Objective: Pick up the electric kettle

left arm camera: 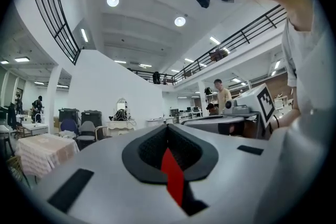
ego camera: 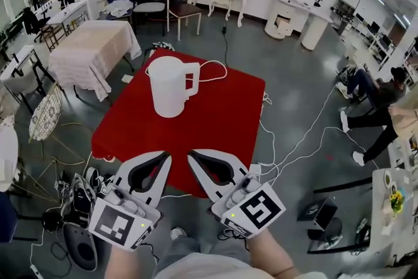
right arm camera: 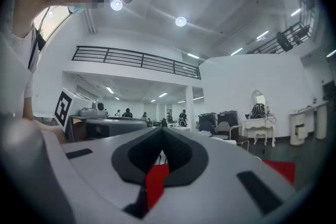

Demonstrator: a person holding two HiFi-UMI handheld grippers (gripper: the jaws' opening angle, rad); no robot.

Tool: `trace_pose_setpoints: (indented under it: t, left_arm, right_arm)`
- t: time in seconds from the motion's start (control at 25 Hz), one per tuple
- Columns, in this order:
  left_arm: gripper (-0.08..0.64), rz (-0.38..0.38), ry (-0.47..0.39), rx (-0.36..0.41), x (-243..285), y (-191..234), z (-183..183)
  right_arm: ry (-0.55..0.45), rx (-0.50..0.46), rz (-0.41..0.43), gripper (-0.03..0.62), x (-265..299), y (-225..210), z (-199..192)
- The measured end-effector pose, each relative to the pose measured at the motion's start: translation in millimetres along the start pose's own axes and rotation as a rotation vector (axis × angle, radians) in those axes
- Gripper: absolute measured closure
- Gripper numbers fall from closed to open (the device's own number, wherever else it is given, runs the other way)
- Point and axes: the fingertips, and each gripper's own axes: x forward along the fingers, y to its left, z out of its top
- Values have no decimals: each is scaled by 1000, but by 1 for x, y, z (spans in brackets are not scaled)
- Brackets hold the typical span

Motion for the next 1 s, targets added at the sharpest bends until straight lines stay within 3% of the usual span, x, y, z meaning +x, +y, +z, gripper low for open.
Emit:
trace_pose_setpoints:
  t: [0.44, 1.0]
  left_arm:
    - [549, -74, -2, -25, 4, 44, -16]
    - [549, -47, -16, -40, 57, 97, -27]
  right_arm:
    - [40, -8, -105, 584, 37, -8, -12]
    - [49, -21, -99, 584, 96, -73, -23]
